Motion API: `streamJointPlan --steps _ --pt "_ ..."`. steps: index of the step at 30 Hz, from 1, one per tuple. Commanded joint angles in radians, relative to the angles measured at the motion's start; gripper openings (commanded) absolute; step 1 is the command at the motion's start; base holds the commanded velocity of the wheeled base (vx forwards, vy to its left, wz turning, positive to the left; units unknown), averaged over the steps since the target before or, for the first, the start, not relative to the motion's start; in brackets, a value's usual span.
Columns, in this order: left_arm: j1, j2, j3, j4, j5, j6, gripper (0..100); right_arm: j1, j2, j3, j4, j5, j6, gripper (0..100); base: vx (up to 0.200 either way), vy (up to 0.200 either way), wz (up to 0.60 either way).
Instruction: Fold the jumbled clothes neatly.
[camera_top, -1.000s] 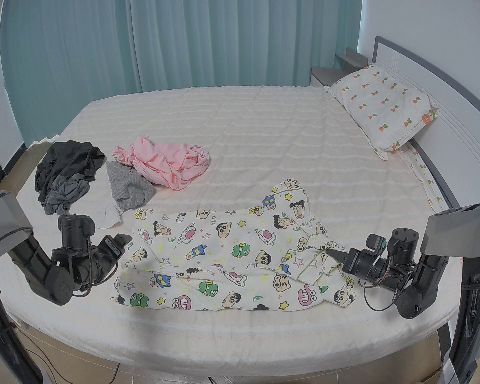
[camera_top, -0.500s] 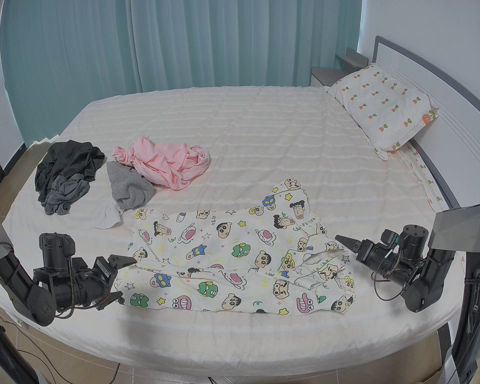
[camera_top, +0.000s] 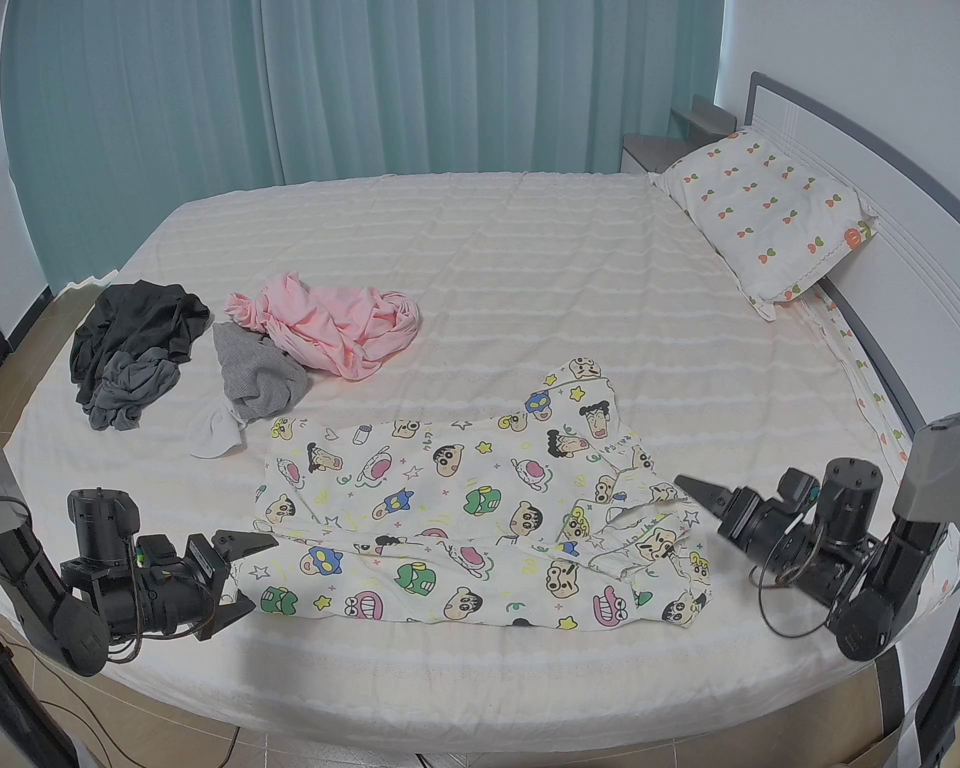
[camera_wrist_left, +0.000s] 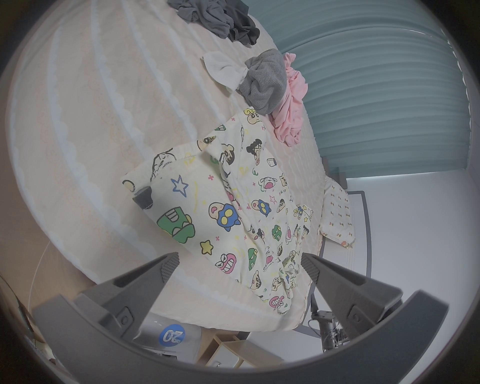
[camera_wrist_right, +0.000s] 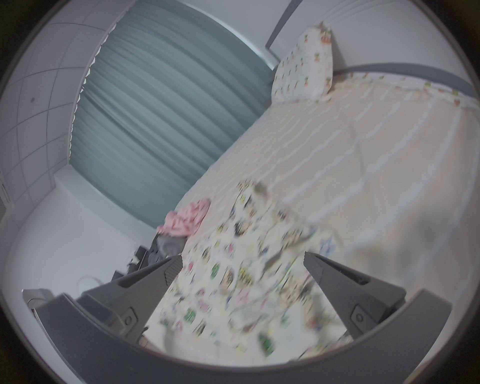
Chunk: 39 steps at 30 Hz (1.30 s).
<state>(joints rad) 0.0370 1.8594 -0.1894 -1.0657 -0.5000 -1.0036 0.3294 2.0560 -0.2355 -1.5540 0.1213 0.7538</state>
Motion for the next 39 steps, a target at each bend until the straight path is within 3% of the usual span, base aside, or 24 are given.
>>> streamJointPlan --steps 1,4,8,10,17,20,25,33,34,39 --pt "0.004 0.093 0.039 -0.080 -0.008 0.003 100 0.125 0.029 0.163 -0.008 -0.055 0.045 100 0.000 0.000 0.00" --pt "0.003 0.112 0.053 -0.114 -0.008 0.007 100 0.023 0.044 0.179 -0.008 0.009 -0.019 100 0.000 0.000 0.00" --pt "0.003 0.121 0.064 -0.146 -0.008 0.007 100 -0.110 0.059 0.205 -0.008 0.256 -0.168 100 0.000 0.000 0.00" --pt "0.003 0.127 0.065 -0.157 -0.008 0.008 100 -0.156 0.089 0.196 -0.006 0.337 -0.209 100 0.000 0.000 0.00" --pt "0.003 0.142 0.074 -0.161 -0.006 0.068 100 -0.194 0.217 0.111 -0.006 0.354 -0.343 100 0.000 0.000 0.00" --pt "0.001 0.150 0.079 -0.161 0.009 0.094 100 -0.187 0.253 0.084 -0.006 0.363 -0.360 100 0.000 0.000 0.00" --pt "0.000 0.159 0.079 -0.161 0.015 0.097 100 -0.184 0.268 0.042 -0.006 0.439 -0.386 100 0.000 0.000 0.00" --pt "0.000 0.164 0.077 -0.163 0.029 0.097 100 -0.170 0.268 0.013 -0.003 0.439 -0.387 100 0.000 0.000 0.00" --pt "0.000 0.164 0.077 -0.163 0.031 0.097 100 -0.170 0.274 0.012 -0.003 0.439 -0.387 0 0.000 0.000 0.00" --pt "0.000 0.164 0.079 -0.163 0.031 0.097 100 -0.174 0.294 -0.001 -0.003 0.439 -0.390 0 0.000 0.000 0.00"
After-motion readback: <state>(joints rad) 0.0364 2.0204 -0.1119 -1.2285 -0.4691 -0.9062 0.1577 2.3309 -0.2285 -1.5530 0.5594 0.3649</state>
